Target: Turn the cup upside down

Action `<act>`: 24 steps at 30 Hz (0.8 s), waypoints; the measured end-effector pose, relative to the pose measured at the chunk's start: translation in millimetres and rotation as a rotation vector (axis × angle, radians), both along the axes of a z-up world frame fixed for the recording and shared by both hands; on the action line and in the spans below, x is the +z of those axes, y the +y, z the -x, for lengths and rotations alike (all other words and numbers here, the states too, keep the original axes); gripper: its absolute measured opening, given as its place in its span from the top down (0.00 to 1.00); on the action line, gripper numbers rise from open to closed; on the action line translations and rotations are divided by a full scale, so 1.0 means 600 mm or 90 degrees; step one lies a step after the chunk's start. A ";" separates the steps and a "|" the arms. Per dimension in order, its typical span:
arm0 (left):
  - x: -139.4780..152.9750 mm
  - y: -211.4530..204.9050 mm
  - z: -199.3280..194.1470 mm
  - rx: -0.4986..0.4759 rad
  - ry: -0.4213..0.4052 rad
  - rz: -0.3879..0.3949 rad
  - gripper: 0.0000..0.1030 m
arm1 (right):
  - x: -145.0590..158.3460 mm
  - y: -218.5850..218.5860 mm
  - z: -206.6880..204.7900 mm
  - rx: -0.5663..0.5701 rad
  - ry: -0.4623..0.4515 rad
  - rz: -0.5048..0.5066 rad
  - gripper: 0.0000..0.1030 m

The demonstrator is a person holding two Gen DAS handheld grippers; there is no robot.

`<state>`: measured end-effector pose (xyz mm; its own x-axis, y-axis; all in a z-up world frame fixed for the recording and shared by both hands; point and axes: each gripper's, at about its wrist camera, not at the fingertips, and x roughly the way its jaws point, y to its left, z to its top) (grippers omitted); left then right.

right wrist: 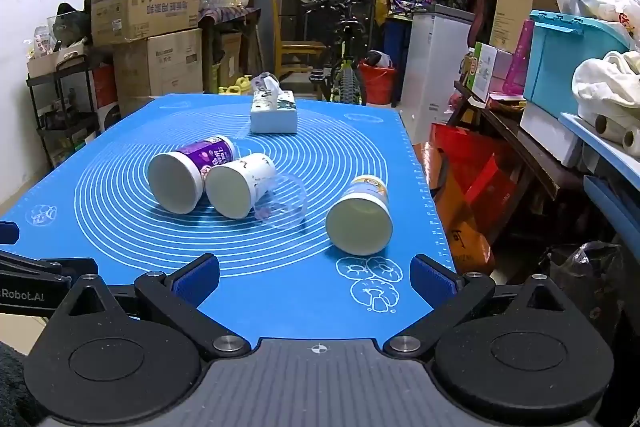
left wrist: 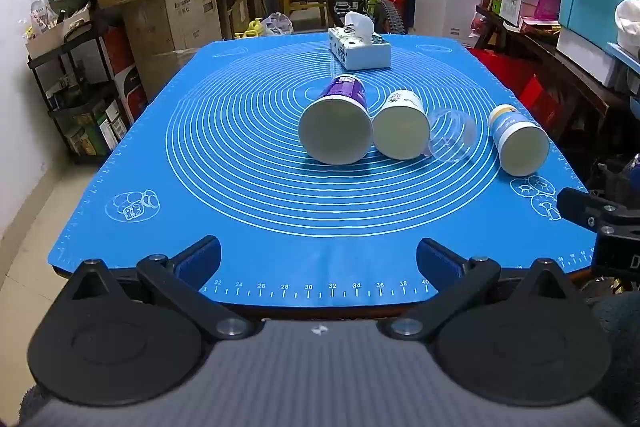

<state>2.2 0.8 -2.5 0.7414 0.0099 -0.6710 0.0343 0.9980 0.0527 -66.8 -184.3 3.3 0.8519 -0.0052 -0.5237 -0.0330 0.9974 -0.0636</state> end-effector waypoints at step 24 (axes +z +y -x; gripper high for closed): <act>-0.003 0.006 0.005 -0.003 0.006 -0.008 0.00 | -0.008 -0.005 -0.005 -0.002 0.003 0.008 0.02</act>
<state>-0.8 4.6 -4.3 0.7355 0.0152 -0.6774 0.0391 0.9971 0.0649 -63.8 -187.3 -1.4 0.8497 -0.0147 -0.5271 -0.0301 0.9966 -0.0762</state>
